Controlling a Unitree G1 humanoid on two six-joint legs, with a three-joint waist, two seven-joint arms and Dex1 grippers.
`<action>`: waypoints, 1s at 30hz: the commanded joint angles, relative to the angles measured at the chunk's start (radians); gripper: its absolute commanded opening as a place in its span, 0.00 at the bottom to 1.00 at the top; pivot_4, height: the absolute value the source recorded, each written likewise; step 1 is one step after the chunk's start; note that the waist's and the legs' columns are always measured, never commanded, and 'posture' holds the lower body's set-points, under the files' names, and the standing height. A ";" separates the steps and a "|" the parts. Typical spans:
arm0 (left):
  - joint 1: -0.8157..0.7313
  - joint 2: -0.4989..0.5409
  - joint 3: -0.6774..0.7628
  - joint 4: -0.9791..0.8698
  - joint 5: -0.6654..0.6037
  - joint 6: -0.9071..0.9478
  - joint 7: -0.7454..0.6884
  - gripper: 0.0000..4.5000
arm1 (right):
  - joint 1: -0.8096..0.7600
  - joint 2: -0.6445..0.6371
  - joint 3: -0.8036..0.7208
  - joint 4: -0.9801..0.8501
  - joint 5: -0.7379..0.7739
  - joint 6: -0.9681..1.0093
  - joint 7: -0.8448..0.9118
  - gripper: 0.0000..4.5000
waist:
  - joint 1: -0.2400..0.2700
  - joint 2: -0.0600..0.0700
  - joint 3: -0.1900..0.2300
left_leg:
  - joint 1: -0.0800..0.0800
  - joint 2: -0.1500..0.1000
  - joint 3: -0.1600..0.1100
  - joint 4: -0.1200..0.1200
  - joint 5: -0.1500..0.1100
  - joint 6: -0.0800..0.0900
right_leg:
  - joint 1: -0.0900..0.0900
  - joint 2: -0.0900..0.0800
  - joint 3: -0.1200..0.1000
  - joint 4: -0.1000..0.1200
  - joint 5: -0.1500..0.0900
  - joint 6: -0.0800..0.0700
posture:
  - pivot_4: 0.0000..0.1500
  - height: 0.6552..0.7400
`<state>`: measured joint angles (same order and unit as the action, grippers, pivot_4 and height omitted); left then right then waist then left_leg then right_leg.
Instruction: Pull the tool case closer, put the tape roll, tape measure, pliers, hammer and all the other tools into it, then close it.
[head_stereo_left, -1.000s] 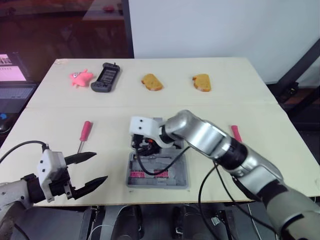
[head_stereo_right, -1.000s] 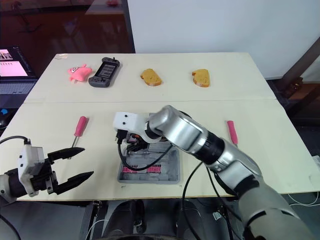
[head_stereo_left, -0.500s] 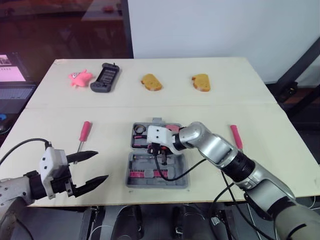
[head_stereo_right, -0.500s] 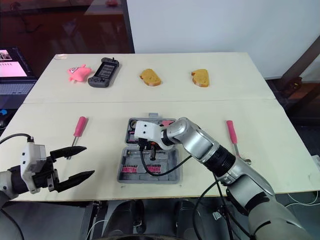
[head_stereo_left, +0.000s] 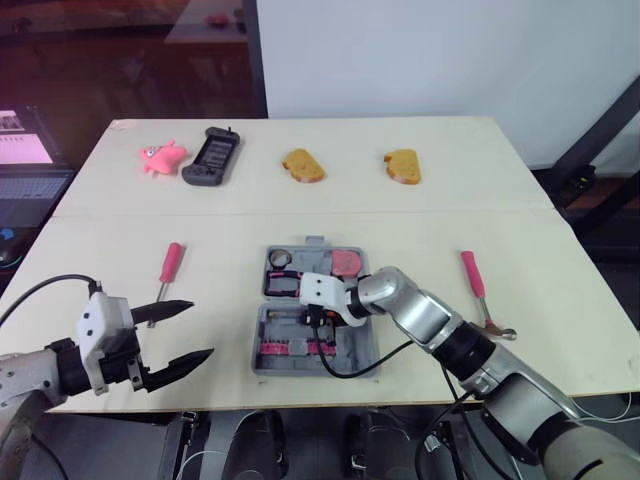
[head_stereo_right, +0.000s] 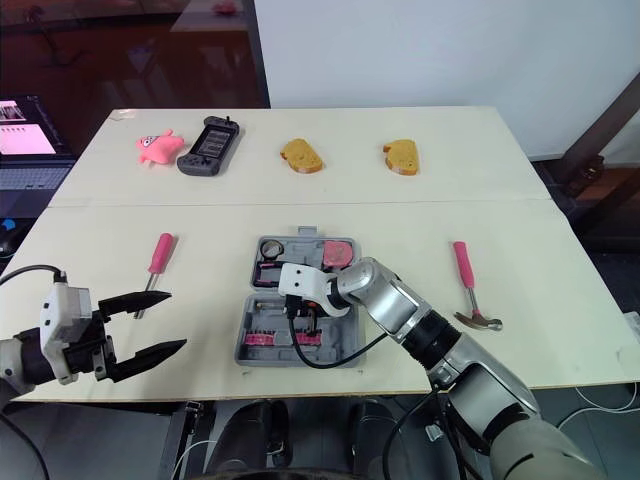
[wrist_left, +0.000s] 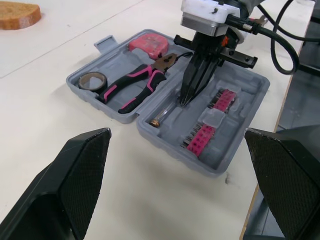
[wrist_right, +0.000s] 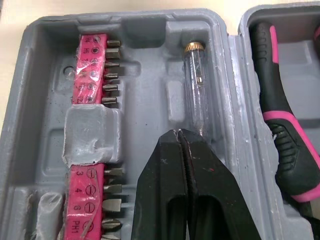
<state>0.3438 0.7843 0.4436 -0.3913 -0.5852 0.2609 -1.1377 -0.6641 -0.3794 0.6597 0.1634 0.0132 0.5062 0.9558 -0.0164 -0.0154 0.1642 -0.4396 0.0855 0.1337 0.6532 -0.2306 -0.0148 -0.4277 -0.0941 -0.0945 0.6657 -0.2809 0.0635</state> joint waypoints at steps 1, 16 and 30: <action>-0.006 0.011 0.005 -0.003 0.002 -0.017 -0.008 1.00 | 0.022 0.015 -0.048 -0.012 0.030 0.013 0.025 0.02 | 0.000 0.000 0.000 | 0.000 0.000 0.000 0.000 0.000 0.000 | 0.000 0.000 0.000 0.000 0.000 0.000 | 1.00 0.75; -0.072 0.028 -0.015 0.130 0.012 -0.032 -0.057 1.00 | 0.119 -0.145 -0.436 -0.151 0.221 -0.221 0.117 0.02 | 0.004 0.000 0.000 | -0.001 0.000 0.000 0.000 0.000 0.000 | 0.000 0.000 0.000 0.000 0.000 0.000 | 1.00 0.75; -0.041 0.013 0.182 0.665 0.081 -0.357 -0.095 1.00 | 0.673 -0.457 -0.975 -0.087 0.344 -0.430 0.182 1.00 | 0.003 0.000 0.000 | 0.001 0.000 0.000 -0.001 0.000 0.000 | 0.000 -0.001 -0.001 -0.001 0.000 0.000 | 1.00 0.75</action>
<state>0.3009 0.7979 0.5727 0.2453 -0.4991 -0.0516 -1.2353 -0.0067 -0.8172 -0.2536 0.0755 0.3423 0.1206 1.1393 -0.0136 -0.0154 0.1647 -0.4387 0.0850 0.1339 0.6516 -0.2309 -0.0145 -0.4273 -0.0956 -0.0954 0.6644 -0.2812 0.0636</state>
